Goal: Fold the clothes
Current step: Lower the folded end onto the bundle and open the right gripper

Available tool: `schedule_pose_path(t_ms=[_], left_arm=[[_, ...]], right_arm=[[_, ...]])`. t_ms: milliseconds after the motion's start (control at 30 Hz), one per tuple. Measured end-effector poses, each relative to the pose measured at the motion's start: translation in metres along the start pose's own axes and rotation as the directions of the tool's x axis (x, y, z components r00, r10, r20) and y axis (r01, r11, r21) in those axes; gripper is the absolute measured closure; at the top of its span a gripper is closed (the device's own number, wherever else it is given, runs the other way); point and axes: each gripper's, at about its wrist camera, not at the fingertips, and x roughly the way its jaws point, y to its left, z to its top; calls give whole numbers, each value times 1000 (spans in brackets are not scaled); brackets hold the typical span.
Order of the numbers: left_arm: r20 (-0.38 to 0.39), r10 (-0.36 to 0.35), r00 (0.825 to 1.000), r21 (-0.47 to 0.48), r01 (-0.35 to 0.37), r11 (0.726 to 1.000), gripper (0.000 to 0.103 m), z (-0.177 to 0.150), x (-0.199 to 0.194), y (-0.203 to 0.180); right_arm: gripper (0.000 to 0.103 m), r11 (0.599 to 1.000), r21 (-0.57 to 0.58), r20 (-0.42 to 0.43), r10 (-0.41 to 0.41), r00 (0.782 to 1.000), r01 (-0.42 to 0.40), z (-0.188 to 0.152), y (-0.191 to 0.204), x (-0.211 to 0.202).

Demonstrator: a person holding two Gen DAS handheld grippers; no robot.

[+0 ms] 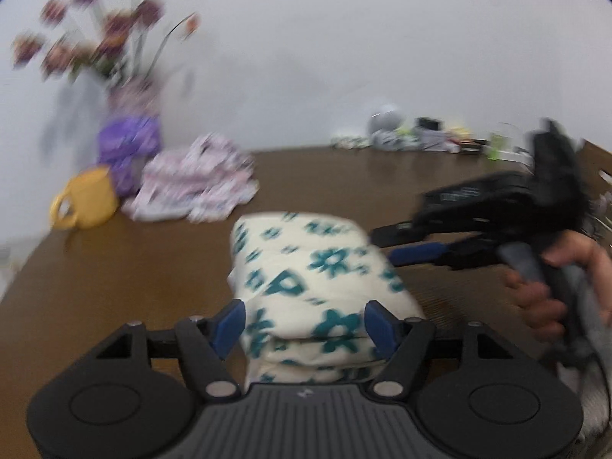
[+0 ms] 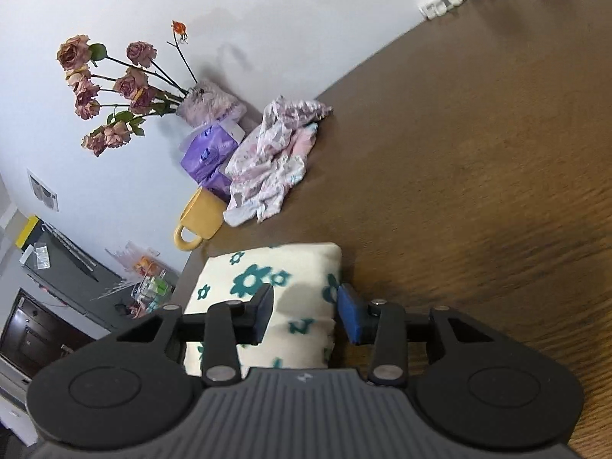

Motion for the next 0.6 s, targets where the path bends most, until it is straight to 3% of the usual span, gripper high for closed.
schedule_pose_path(t_ms=[67, 167, 300, 467, 500, 600], left_arm=[[-10, -44, 999, -76, 43, 996, 35, -3, -1, 15], [-9, -90, 996, -116, 88, 989, 43, -6, -2, 25], [1, -87, 996, -36, 87, 996, 45, -11, -12, 22], [29, -37, 999, 117, 34, 993, 47, -19, -15, 16], [35, -28, 999, 144, 22, 989, 50, -19, -13, 14], [50, -12, 999, 201, 1, 980, 73, -22, -8, 9]], right_arm=[[64, 1000, 5, -22, 15, 1000, -15, -5, -2, -1], [64, 999, -6, -35, 45, 998, -45, -16, -1, -9], [64, 994, -77, -39, 71, 997, -74, -35, 11, -27], [64, 963, -271, -35, 0, 999, -9, -63, 35, -41], [64, 954, -299, -34, -16, 999, 5, -69, 39, -42], [64, 922, -384, -31, -66, 997, 49, -85, 50, -43]])
